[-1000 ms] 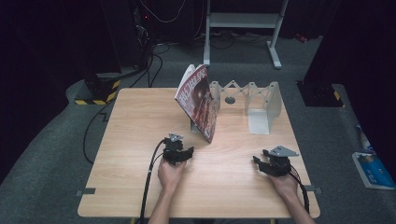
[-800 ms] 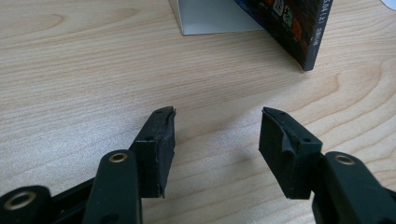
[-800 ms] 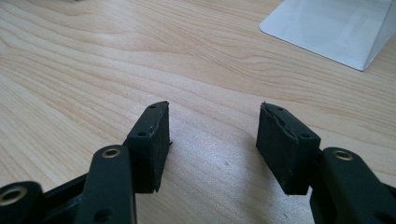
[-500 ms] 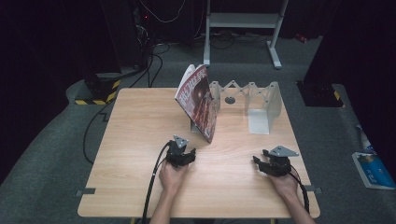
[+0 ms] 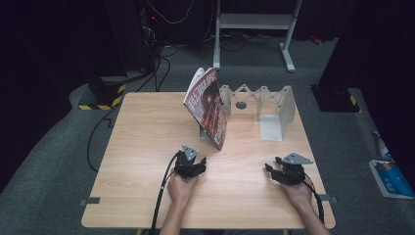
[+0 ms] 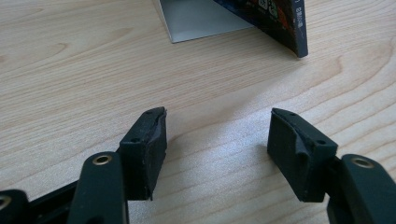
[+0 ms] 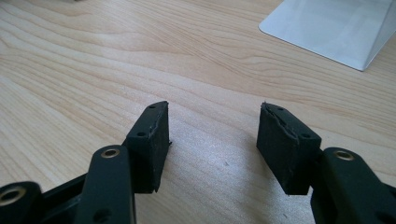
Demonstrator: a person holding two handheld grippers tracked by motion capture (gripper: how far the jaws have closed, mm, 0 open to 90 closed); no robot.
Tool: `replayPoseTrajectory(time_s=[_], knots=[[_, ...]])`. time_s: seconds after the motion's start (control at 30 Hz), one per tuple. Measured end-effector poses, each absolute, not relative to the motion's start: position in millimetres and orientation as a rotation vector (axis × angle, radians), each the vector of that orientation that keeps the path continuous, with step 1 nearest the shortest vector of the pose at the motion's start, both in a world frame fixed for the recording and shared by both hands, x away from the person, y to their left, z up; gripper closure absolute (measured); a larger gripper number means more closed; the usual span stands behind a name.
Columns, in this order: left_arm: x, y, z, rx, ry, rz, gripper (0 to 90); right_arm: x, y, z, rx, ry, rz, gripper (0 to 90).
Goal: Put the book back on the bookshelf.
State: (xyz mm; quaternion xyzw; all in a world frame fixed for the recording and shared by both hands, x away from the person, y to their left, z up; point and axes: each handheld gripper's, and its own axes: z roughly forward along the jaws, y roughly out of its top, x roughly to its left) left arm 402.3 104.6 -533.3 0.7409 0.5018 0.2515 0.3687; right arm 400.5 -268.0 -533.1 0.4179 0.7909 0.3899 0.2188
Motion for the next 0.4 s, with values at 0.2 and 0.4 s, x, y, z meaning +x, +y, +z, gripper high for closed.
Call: replayPoseTrajectory(time_s=[0.2,0.4], knots=[[402.2,105.1,-533.4,1.901,1.284,0.641,37.4,400.6,-268.0,-533.2,1.156,2.188,1.079,43.6],[402.5,105.9,-533.5,1.902,1.279,0.639,37.4,400.6,-267.9,-533.2,1.156,2.188,1.079,43.5]])
